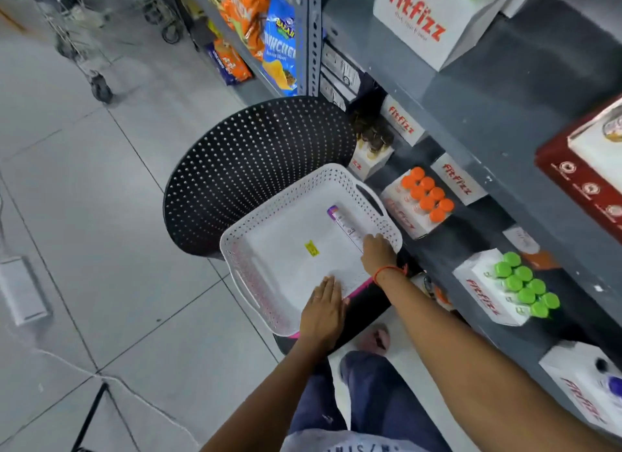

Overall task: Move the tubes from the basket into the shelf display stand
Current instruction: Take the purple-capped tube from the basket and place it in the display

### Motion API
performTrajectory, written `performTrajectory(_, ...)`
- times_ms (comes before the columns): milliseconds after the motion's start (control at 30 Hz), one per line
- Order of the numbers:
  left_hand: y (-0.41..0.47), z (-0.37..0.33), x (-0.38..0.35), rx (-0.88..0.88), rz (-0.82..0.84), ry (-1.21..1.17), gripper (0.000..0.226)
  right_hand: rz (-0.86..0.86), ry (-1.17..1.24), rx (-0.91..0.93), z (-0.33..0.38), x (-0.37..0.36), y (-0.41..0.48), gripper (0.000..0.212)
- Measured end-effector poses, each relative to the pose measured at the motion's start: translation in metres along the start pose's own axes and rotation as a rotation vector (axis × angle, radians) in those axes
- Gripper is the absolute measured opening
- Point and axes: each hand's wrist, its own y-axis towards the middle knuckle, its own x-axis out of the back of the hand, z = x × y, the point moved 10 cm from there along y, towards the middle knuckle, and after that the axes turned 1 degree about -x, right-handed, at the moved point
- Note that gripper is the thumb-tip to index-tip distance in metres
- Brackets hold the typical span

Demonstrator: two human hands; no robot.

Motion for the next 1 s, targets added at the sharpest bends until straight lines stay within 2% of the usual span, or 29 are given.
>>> performTrajectory(100,0.002,0.000,0.001,-0.004,0.015,0.016,0.049,-0.026,0.185,-0.019,-0.007,0.012,-0.004,0.031)
performTrajectory(200,0.001,0.010,0.002,-0.002,-0.002,-0.002,0.043,-0.092,0.357,0.014,-0.001,0.027,-0.008,0.026)
performTrajectory(367,0.001,0.013,0.013,0.006,-0.062,-0.030,0.028,-0.197,0.470,0.074,-0.011,0.076,-0.032,0.017)
performTrajectory(433,0.003,0.004,0.014,0.001,-0.056,-0.029,0.032,-0.235,0.500,0.073,-0.030,0.097,-0.054,0.019)
performTrajectory(500,0.008,-0.012,0.017,-0.002,-0.046,0.002,0.045,-0.301,0.498,0.052,-0.055,0.123,-0.082,0.021)
performTrajectory(567,0.017,-0.038,0.024,-0.042,-0.074,0.026,0.055,-0.382,0.462,0.044,-0.077,0.156,-0.114,0.021)
performTrajectory(667,0.029,-0.100,0.048,-0.150,-0.179,-0.027,0.056,-0.487,0.395,0.011,-0.117,0.205,-0.162,0.021)
performTrajectory(800,0.035,-0.206,0.076,-0.433,-0.332,-0.019,0.057,-0.546,0.396,-0.029,-0.173,0.263,-0.227,0.020)
performTrajectory(900,0.034,-0.278,0.079,-0.597,-0.362,-0.019,0.060,-0.626,0.370,-0.045,-0.211,0.304,-0.274,0.022)
performTrajectory(1000,0.021,-0.340,0.073,-0.761,-0.357,-0.010,0.060,-0.621,0.437,-0.063,-0.252,0.332,-0.306,0.022)
